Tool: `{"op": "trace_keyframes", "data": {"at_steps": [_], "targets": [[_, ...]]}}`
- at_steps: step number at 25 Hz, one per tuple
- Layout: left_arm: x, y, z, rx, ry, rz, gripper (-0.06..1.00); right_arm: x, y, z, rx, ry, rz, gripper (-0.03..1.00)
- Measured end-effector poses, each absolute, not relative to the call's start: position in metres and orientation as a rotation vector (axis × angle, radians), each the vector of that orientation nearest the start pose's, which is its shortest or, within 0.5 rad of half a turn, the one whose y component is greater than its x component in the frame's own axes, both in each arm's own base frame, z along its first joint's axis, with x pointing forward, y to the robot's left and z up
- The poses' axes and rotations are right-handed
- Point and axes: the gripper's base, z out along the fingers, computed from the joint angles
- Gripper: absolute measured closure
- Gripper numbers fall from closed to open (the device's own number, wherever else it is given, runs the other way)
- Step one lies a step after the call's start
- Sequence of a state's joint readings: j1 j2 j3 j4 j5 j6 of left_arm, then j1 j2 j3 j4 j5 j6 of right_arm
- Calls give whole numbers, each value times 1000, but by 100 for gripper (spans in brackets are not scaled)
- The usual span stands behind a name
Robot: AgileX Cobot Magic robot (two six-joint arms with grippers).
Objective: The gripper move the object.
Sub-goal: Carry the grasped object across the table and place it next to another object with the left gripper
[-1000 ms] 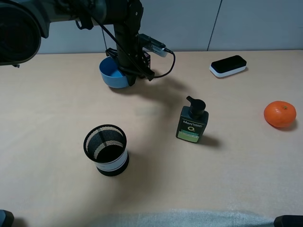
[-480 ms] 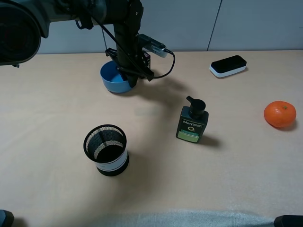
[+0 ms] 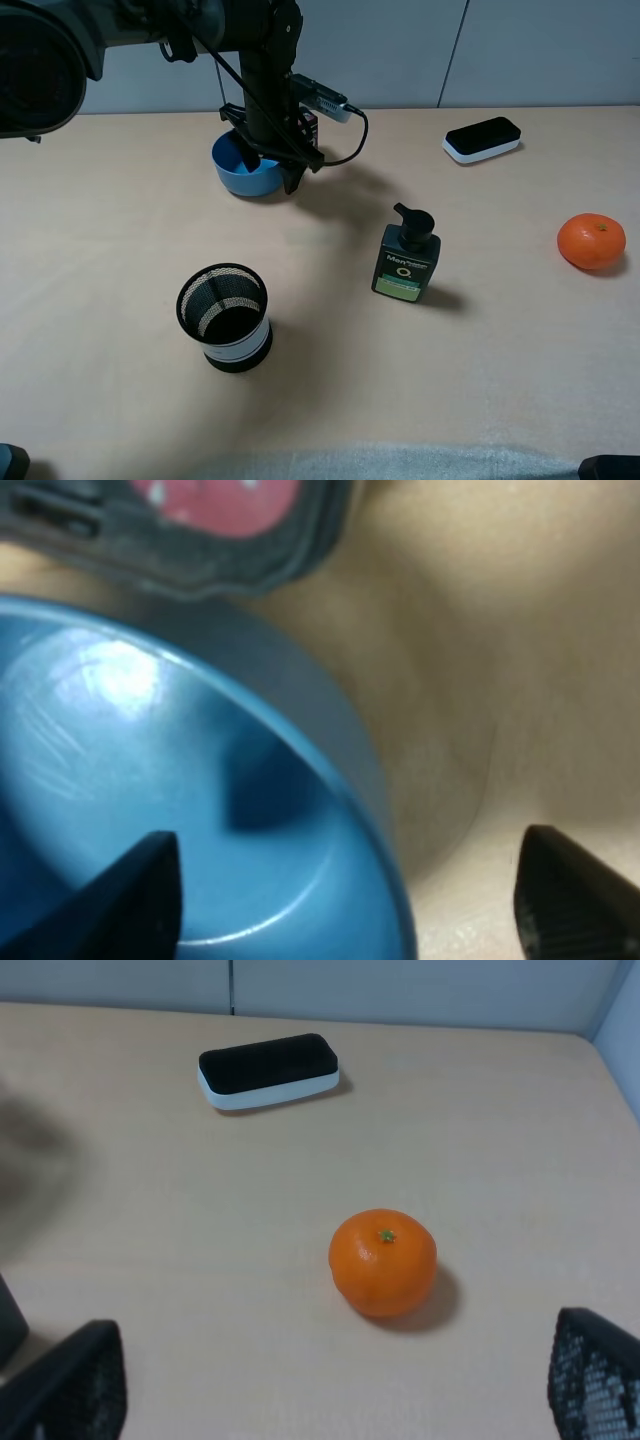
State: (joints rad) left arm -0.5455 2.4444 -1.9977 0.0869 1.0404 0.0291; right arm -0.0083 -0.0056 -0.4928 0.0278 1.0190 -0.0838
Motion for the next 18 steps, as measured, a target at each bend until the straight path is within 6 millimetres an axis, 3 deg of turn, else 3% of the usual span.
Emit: {"op": "trace_keyframes", "data": {"at_steps": [18], "targets": [[427, -251, 117, 891, 2856, 66, 22, -3, 2, 279, -76, 2003, -26, 33]]}}
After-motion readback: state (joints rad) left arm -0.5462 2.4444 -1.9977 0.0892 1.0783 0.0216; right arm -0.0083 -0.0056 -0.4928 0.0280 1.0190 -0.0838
